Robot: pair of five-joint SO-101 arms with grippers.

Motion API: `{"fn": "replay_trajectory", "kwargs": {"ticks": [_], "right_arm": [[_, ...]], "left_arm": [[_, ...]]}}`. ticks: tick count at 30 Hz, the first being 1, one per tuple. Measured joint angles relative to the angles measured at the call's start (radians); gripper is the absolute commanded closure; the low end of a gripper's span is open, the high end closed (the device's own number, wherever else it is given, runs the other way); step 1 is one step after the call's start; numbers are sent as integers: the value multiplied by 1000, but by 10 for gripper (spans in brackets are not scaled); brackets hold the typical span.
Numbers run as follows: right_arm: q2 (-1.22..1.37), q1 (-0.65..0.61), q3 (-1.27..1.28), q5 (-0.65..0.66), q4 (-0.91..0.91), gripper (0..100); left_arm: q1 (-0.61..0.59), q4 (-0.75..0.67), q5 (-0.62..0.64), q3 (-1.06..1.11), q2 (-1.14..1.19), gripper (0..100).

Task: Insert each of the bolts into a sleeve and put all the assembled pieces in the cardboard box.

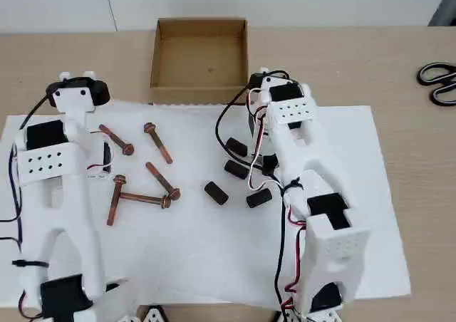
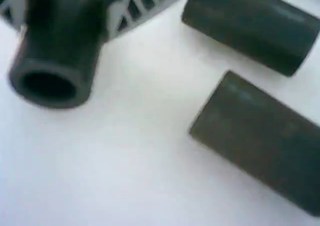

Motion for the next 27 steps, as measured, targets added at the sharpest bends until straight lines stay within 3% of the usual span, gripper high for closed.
{"fn": "replay_trajectory", "kwargs": {"ticks": [27], "right_arm": [[109, 0, -46, 3, 12, 897]], "left_arm": [[0, -11, 0, 0, 0, 995]]}}
